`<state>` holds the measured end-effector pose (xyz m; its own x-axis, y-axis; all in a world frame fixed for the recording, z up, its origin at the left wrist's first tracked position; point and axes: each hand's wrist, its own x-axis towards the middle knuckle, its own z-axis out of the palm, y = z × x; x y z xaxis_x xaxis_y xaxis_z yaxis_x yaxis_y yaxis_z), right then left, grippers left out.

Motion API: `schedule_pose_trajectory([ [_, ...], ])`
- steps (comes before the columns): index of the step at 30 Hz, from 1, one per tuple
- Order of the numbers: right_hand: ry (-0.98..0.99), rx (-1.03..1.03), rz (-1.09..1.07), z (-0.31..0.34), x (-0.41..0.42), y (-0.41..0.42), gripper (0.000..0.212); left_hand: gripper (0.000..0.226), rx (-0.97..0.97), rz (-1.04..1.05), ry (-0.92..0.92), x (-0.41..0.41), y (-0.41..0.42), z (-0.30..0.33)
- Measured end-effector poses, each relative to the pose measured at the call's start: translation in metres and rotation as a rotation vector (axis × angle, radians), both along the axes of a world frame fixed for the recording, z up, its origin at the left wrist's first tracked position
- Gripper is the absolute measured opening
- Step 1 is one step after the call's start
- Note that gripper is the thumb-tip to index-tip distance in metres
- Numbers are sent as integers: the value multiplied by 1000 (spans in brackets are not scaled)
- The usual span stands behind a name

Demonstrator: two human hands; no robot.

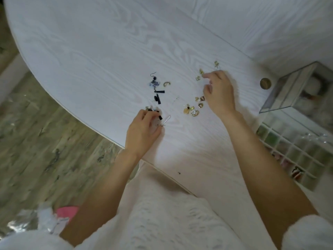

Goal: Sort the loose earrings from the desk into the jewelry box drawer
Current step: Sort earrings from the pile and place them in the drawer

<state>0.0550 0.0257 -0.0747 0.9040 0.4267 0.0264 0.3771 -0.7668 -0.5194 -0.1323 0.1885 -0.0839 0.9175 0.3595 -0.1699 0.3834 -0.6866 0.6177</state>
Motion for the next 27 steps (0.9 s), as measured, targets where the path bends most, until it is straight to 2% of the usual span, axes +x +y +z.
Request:
schedule_pose_trajectory([
  [5,41,-101,6,-13,25,18,34,27,4,9,-26,11,4,-1],
  [17,79,16,-36,-16,-11,-11,20,25,6,-51,-7,15,9,-2],
  [21,132,70,-48,-12,-7,-5,33,22,15,-33,-12,17,7,0],
  [24,189,89,-42,-6,-2,-2,49,15,-24,-45,-92,31,4,7],
  [27,190,112,-60,-2,-2,-6,55,15,-55,-120,-160,66,-1,12],
])
